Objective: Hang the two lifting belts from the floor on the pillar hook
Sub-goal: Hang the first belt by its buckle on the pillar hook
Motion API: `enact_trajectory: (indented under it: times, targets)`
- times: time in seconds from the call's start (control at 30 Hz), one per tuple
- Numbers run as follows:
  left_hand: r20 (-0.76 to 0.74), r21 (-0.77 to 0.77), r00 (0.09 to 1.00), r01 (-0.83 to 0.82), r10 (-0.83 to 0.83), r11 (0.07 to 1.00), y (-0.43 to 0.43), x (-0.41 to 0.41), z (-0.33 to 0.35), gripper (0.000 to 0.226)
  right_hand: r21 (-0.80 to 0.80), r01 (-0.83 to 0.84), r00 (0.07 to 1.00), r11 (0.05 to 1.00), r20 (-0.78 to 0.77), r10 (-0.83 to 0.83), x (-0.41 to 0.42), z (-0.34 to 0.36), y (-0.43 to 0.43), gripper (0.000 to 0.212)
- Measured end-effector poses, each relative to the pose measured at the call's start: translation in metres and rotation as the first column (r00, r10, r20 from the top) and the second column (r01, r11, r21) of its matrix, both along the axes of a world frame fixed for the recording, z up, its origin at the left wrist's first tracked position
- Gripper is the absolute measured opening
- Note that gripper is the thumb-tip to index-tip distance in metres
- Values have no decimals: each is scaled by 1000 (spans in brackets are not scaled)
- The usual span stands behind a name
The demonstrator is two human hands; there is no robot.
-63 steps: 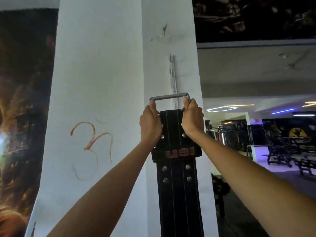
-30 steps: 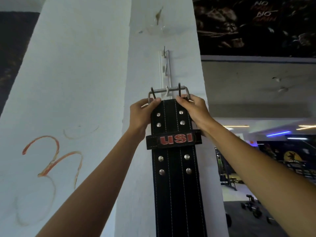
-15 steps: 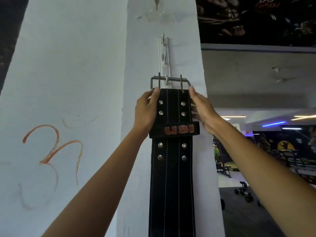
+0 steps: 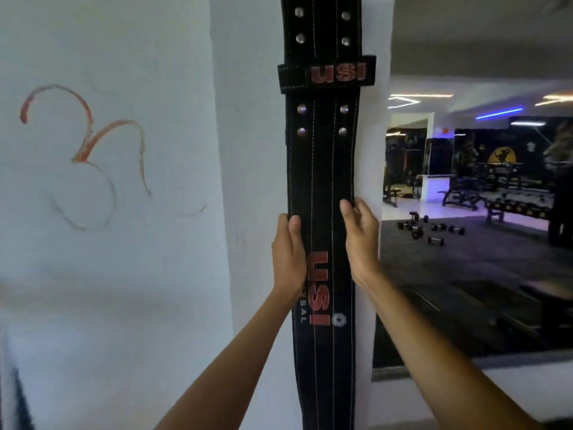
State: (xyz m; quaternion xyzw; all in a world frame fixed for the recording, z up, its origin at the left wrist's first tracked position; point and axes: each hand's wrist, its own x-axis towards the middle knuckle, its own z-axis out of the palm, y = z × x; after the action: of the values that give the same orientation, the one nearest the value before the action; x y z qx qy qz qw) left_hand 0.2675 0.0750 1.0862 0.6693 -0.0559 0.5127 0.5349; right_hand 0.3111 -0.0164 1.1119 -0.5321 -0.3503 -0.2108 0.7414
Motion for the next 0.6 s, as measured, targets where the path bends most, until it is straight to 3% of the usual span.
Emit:
enact_trajectory:
  times: [0.17,0.3,0.43,0.6]
  targets:
    - [-72,-89,997,13,-20,996,-17,-27,-84,16,-78,15,973,997,-229,-32,-22,-107,-9,12]
    - [-249,-182,968,-12,-34,983,-18,-47,-153,15,-199,5,925,980,-372,-80,-40,-161,-21,12]
    - [-533,-199,837,15,-121,980,-13,-65,-186,11,-378,-47,877,924,-459,-143,-49,-178,-28,18]
    - [-683,-171,722,-8,-113,985,-14,-110,-204,34,-531,-101,764,841,-583,-276,-67,-214,-37,39]
